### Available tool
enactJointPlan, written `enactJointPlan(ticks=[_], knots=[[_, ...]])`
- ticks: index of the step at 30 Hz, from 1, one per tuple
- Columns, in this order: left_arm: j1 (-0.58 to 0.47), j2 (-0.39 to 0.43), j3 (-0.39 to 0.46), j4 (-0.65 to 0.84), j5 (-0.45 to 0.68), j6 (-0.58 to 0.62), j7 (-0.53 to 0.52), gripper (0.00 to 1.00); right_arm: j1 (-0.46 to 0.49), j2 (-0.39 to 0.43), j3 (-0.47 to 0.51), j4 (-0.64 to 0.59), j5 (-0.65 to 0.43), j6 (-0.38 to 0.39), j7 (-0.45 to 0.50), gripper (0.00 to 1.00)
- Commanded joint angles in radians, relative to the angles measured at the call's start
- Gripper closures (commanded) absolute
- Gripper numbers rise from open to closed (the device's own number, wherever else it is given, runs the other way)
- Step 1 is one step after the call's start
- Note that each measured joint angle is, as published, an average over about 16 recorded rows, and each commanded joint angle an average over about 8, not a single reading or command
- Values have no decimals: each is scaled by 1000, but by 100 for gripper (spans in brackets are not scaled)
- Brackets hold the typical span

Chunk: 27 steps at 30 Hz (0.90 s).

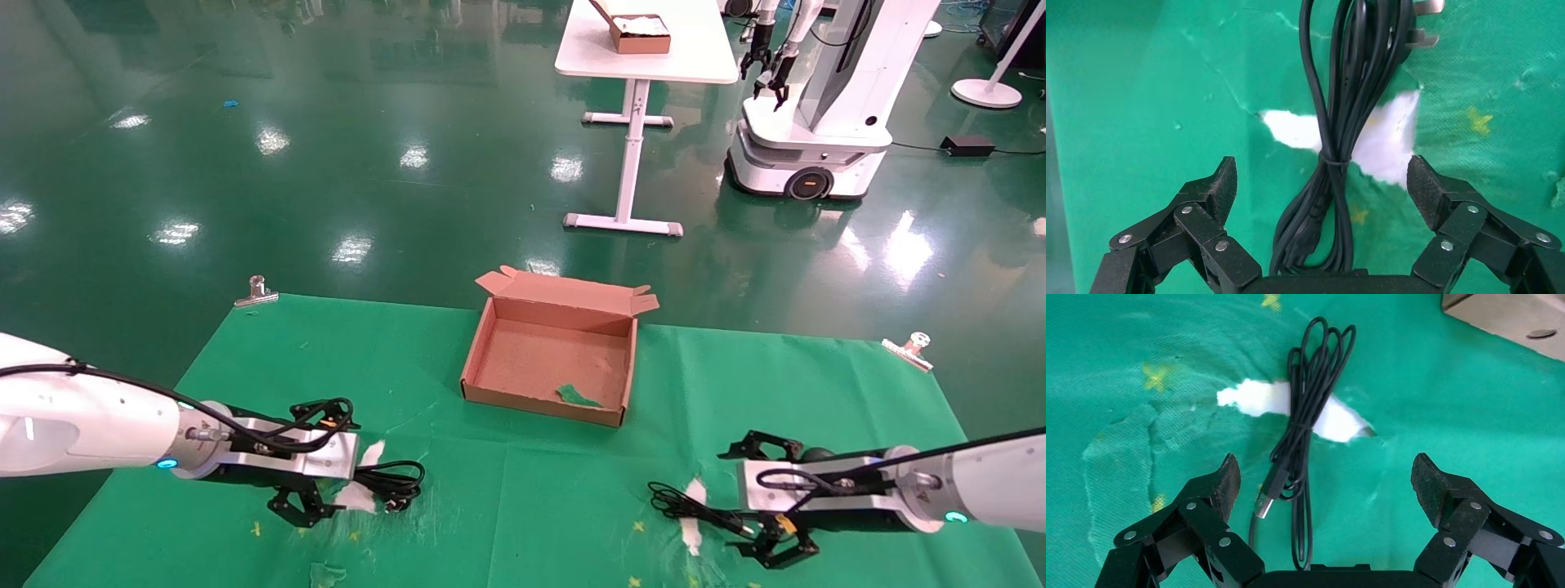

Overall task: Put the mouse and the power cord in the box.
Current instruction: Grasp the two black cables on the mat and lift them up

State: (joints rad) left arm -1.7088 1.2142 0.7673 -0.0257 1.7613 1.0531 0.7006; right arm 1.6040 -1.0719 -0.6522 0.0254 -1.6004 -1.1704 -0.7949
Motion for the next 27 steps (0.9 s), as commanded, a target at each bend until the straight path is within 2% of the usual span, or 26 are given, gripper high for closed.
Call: enactJointPlan(ticks=[1, 3, 4, 27], knots=[[-2, 0, 0, 7, 1, -4, 2, 95, 1, -1, 0, -8, -1, 1, -4, 89], [-3, -1, 0, 8, 0, -6, 3, 100, 1, -1, -1, -9, -2, 1, -4, 99], [-3, -1, 0, 8, 0, -5, 3, 100, 0, -1, -1, -8, -1, 0, -4, 100], [1, -1, -1, -2, -2, 2, 1, 100, -2, 1, 0, 3, 1, -2, -1, 100]])
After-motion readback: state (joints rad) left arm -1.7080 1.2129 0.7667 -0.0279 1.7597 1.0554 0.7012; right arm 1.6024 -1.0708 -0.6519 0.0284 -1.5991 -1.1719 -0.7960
